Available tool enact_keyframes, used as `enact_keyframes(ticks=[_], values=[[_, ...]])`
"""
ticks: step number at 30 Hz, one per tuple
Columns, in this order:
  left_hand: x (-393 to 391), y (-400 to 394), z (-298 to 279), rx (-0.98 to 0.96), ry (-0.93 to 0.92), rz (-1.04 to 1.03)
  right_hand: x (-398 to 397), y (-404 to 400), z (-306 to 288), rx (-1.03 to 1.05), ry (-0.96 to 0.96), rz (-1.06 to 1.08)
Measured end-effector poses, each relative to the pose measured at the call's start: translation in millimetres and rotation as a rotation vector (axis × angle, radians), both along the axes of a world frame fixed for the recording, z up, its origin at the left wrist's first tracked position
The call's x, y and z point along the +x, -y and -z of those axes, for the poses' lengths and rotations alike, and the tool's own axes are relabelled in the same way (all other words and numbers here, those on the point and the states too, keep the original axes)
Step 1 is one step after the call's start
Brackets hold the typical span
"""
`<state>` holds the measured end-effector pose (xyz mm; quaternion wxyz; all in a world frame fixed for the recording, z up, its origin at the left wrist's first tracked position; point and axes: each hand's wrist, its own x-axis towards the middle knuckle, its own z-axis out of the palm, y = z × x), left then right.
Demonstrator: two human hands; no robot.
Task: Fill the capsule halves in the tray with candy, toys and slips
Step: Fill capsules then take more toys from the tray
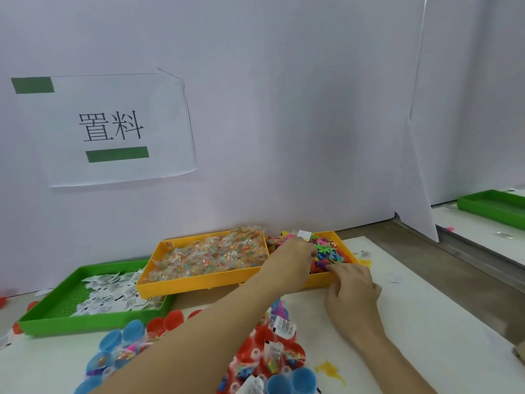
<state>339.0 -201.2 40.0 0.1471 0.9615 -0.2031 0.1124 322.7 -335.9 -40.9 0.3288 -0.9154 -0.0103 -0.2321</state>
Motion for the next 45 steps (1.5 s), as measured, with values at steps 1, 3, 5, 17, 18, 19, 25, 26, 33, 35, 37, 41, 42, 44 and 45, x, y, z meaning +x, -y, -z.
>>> enact_keyframes(ticks=[1, 3, 5, 17, 18, 19, 25, 26, 33, 35, 37, 41, 42, 44, 45], values=[[5, 2, 2, 0.007, -0.014, -0.02, 0, 0, 0, 0.006, 0.001, -0.001], [13, 6, 5, 0.012, -0.035, -0.061, 1, 0, 1, 0.021, 0.01, 0.0], [18, 8, 7, -0.018, -0.049, -0.092, 2, -1, 1, 0.033, 0.018, -0.002], [12, 12, 17, -0.351, -0.044, -0.12, 1, -1, 1, 0.07, 0.085, -0.014], [9, 12, 16, -0.389, -0.025, -0.12, -1, -2, 0, 0.089, 0.125, -0.021], [6, 11, 15, -0.428, -0.012, -0.117, -2, -3, -3, 0.106, 0.176, -0.042], [-17, 4, 4, -0.659, -0.113, -0.075, -19, -8, -10, 0.184, 0.405, -0.307], [-20, 1, 1, -0.697, -0.155, -0.076, -20, -9, -11, 0.183, 0.408, -0.319], [-43, -34, -9, -0.65, -0.213, -0.1, -19, -12, -8, 0.095, 0.466, -0.25], [-48, -58, -17, -0.643, -0.05, -0.156, -16, -10, -7, 0.143, 0.415, -0.216], [-52, -92, -27, -0.67, 0.136, -0.233, -13, -11, -4, 0.134, 0.391, -0.199], [-56, -175, -36, -0.769, 0.371, -0.587, -11, -11, -2, 0.102, 0.369, -0.176], [-57, -196, -32, -0.731, 0.362, -0.705, -11, -11, -2, 0.103, 0.365, -0.17], [-58, -235, -19, -0.575, 0.219, -0.878, -11, -12, -3, 0.102, 0.353, -0.159], [-60, -251, -12, -0.492, 0.113, -0.908, -11, -13, -4, 0.097, 0.348, -0.156]])
